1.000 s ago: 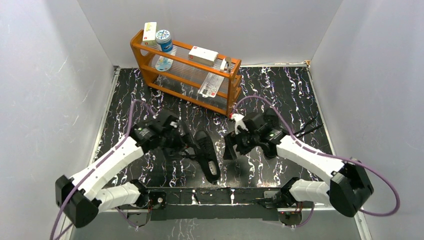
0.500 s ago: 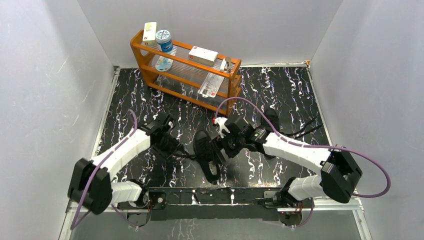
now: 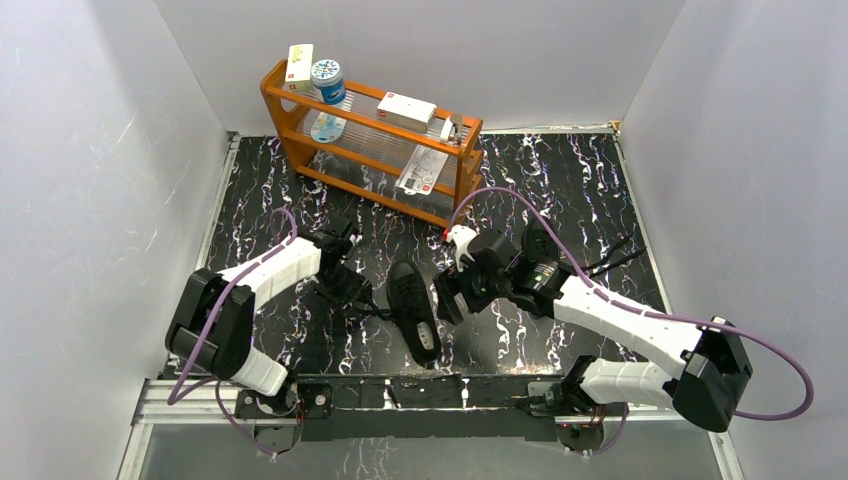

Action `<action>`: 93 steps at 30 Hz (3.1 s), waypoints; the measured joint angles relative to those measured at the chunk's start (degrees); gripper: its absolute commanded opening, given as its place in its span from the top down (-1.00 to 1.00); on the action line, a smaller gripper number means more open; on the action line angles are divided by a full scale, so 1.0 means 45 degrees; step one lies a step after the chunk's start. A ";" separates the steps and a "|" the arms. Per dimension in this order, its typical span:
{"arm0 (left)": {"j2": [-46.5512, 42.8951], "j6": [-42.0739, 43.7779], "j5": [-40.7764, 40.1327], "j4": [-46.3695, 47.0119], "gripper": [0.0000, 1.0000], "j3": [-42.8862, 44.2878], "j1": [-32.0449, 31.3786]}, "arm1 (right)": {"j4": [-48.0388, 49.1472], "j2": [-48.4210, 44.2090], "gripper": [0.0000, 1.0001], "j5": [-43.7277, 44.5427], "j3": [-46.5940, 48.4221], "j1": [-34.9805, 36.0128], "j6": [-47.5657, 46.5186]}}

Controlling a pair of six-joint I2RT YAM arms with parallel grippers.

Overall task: Tie the shoes
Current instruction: Move the shoe to the center of the board, then cross the shoelace with the shoelace.

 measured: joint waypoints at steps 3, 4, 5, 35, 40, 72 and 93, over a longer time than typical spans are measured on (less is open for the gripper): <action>0.0136 0.0107 0.0398 0.0801 0.27 -0.0578 0.0068 | -0.0068 -0.0136 -0.88 0.0262 -0.0078 0.0000 0.0000; 0.0277 0.0160 0.0495 0.0942 0.33 -0.0665 0.0083 | -0.0083 -0.0141 -0.88 0.0316 -0.0078 0.0000 0.0000; 0.0457 0.0243 0.0544 0.1020 0.35 -0.0685 0.0092 | -0.0078 -0.0141 -0.88 0.0369 -0.0078 0.0000 -0.0005; -0.3793 -0.1088 0.1627 0.1603 1.00 -0.4915 0.0253 | 0.2380 0.7291 -0.18 -0.0437 0.5207 0.0724 -0.0636; -0.5163 -0.1059 0.1146 0.0408 0.70 -0.4337 0.0253 | 0.2506 0.9607 -0.22 -0.0282 0.7125 0.1326 -0.1443; -0.7533 0.3526 0.0097 -0.0219 -0.60 -0.0763 0.0287 | 0.2191 0.5712 1.00 0.3293 0.6484 0.1350 -0.0015; -0.3541 0.8587 0.6091 1.0064 -0.23 -0.3405 0.0053 | 0.3279 0.3147 1.00 -0.0078 0.2958 -0.1447 0.3483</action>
